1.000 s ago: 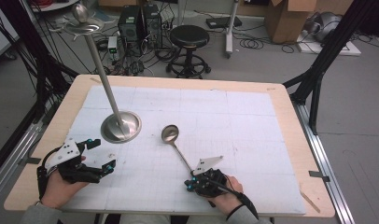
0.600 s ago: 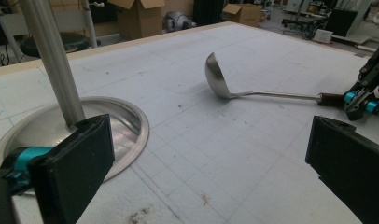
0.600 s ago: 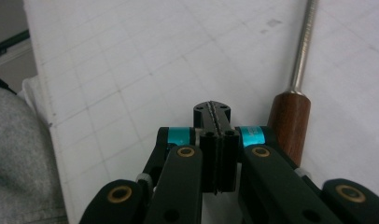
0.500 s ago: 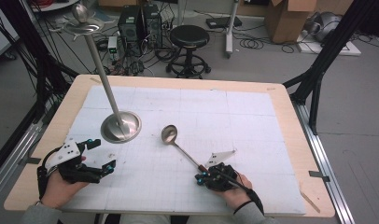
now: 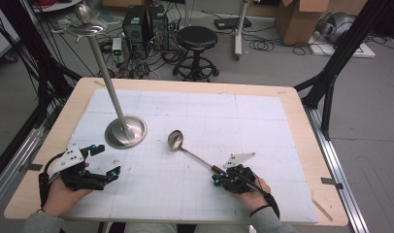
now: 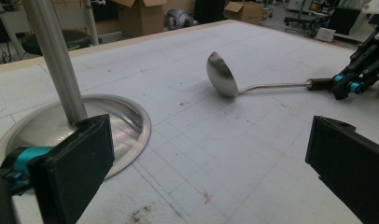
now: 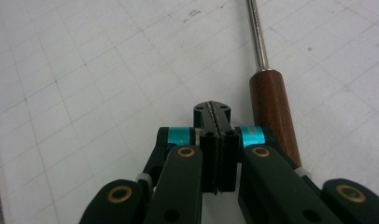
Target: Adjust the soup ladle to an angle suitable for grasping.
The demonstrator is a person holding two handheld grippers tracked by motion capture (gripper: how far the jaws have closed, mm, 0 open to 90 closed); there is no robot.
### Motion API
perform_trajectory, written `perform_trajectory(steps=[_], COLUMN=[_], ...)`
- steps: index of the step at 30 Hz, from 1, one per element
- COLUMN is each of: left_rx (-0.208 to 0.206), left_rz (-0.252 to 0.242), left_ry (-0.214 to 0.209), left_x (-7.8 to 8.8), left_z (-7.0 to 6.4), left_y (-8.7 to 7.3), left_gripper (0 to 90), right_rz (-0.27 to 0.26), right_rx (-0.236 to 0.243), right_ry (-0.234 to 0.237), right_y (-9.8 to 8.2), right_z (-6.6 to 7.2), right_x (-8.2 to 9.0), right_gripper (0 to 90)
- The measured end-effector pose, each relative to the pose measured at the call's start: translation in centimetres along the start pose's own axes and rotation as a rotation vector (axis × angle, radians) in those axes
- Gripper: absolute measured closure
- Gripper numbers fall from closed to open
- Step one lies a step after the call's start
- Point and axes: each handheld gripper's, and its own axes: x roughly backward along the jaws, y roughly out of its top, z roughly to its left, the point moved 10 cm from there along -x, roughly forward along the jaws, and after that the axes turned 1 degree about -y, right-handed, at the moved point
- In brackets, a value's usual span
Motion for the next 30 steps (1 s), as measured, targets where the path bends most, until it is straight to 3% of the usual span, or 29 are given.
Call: perform_trajectory(steps=[1,6,7,14,20,28,30], left_rx=[0.005,0.005,0.006,0.006,0.008,0.007,0.006], left_rz=[0.003,0.006,0.007,0.01,0.008,0.011,0.008], left_ry=[0.001,0.003,0.002,-0.003,-0.003,-0.002,-0.003], left_x=[-0.1,-0.1,-0.1,-0.1,-0.1,-0.2,-0.1], left_z=[0.0,0.1,0.0,0.0,0.0,0.0,0.0], left_y=[-0.1,-0.1,-0.1,-0.2,-0.2,-0.2,-0.2], left_gripper=[1.7,1.7,1.7,1.7,1.7,1.7,1.7], right_rz=[-0.001,-0.007,-0.018,-0.032,-0.048,-0.071,-0.077], right_rx=[0.032,0.054,0.052,0.023,0.005,0.006,-0.032], right_ry=[0.009,-0.002,-0.025,-0.05,-0.117,-0.147,-0.144], right_y=[0.1,0.2,0.3,0.3,0.5,0.7,0.7], right_z=[-0.2,-0.8,-1.4,-3.2,-5.7,-7.2,-7.2], right_x=[0.0,0.0,0.0,0.2,0.4,0.4,0.4], right_gripper=[90.0,90.0,90.0,90.0,90.0,90.0,90.0])
